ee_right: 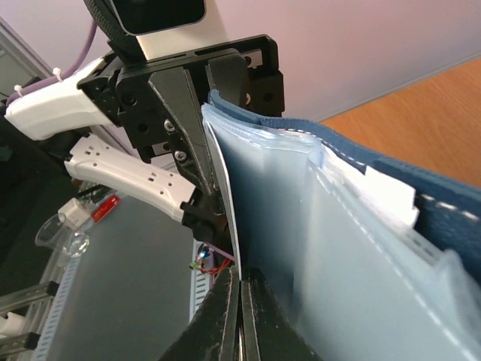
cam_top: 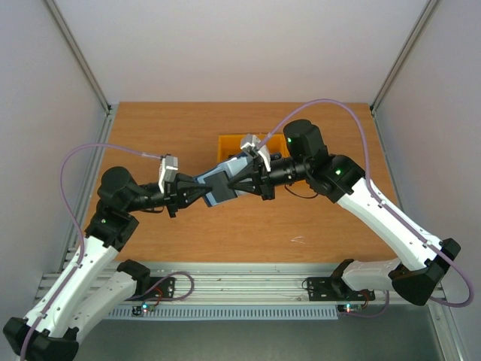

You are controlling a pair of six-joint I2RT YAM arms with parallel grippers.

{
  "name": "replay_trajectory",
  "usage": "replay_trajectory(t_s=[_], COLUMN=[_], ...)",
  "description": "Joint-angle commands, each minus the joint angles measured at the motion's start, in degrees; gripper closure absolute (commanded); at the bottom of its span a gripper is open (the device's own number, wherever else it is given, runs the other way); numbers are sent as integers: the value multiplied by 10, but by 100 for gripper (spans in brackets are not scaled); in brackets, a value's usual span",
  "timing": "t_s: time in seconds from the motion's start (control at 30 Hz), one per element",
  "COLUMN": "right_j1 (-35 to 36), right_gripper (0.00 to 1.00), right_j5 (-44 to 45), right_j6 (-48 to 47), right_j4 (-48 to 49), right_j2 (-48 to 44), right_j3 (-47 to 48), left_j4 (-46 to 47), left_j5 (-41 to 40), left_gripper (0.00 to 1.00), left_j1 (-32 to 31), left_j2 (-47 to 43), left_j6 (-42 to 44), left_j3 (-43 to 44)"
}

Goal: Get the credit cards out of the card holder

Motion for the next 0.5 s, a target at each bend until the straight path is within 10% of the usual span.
replay_trajectory(t_s=[0.0, 0.13, 0.47], right_j1=[0, 0, -6], right_gripper=[99, 99, 96], right_j5=[-7, -11, -11], right_j6=[1, 4, 8], right_j4=[26, 27, 31], right_j2=[-16, -22, -35], right_j3=[-13, -12, -17], left_j4=[40, 46, 49], left_j5=[8, 14, 14], left_gripper=[93, 74, 99], left_j1=[-2, -3, -3], left_j2=[-4, -3, -4], left_j6=[2, 1, -1], left_j3=[-3, -5, -8])
